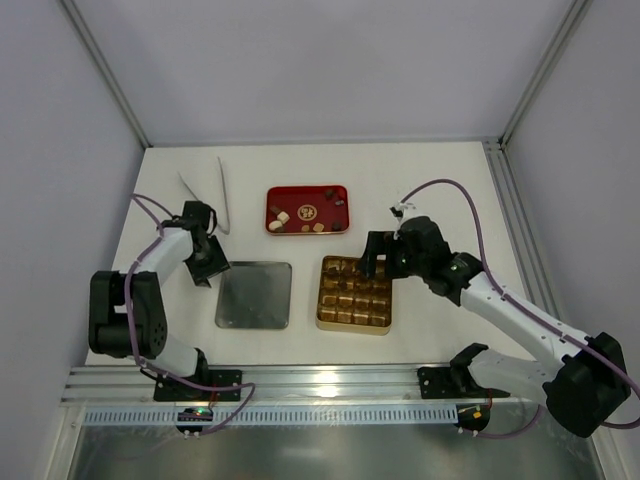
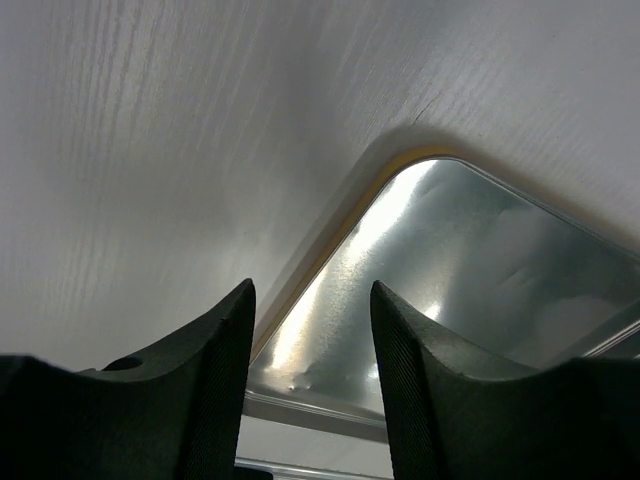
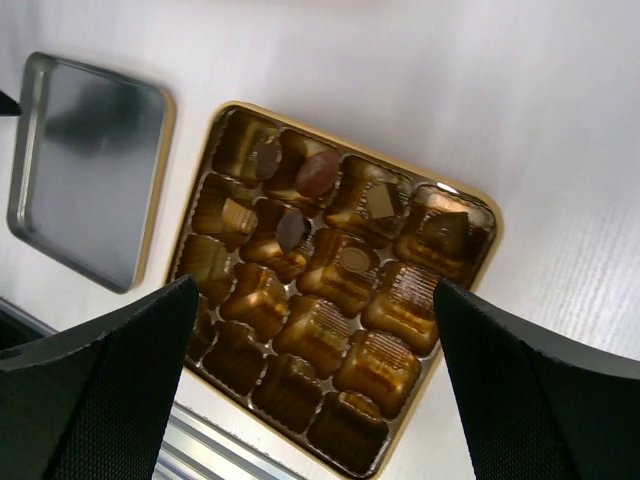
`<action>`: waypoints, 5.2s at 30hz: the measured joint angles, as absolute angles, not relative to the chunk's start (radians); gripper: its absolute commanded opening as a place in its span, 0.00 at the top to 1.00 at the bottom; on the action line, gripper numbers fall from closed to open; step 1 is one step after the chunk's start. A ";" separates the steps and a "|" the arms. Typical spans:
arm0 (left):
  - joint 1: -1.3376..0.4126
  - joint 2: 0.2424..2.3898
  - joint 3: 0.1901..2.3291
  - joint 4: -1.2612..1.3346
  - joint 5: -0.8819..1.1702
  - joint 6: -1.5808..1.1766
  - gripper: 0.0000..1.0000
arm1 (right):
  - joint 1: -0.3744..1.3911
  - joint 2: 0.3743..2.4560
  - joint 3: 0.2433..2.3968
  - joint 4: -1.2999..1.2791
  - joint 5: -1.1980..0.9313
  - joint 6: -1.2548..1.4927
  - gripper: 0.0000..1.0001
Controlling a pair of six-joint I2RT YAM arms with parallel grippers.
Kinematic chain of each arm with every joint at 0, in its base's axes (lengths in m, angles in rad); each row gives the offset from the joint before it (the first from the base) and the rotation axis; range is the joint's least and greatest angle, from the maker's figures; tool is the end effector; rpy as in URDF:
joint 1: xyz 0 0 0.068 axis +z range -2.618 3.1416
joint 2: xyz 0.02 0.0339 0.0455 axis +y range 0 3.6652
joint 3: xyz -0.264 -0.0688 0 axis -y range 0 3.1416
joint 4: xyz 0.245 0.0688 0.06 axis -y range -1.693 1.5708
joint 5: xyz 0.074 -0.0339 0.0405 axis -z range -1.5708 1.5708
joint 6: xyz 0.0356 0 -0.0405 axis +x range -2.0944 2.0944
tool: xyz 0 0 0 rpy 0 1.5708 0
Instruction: Pack the chocolate
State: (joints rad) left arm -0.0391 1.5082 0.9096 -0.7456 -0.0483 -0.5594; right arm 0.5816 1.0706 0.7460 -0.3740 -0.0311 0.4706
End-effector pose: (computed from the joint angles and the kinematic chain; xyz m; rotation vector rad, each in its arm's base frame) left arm 0.2642 -0.0086 0.1817 -0.7565 2.8108 -0.0305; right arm 0.1904 0.1265 0.2534 -0.1466 2.3339 0.5787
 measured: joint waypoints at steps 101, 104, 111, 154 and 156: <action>-0.051 1.649 0.960 -0.703 -0.009 -0.406 0.93 | 0.780 1.991 1.514 -0.405 -0.187 0.374 0.04; -0.048 1.651 0.960 -0.696 0.008 -0.393 1.00 | 0.780 2.006 1.514 -0.404 -0.191 0.372 0.04; -0.019 1.654 0.962 -0.684 0.077 -0.357 1.00 | 0.780 2.027 1.536 -0.404 -0.212 0.370 0.04; 0.158 1.607 0.943 -0.595 0.379 -0.358 1.00 | 0.752 2.147 1.553 -0.308 -0.379 0.452 0.05; 0.160 1.605 0.941 -0.592 0.387 -0.359 1.00 | 0.752 2.150 1.556 -0.302 -0.385 0.457 0.06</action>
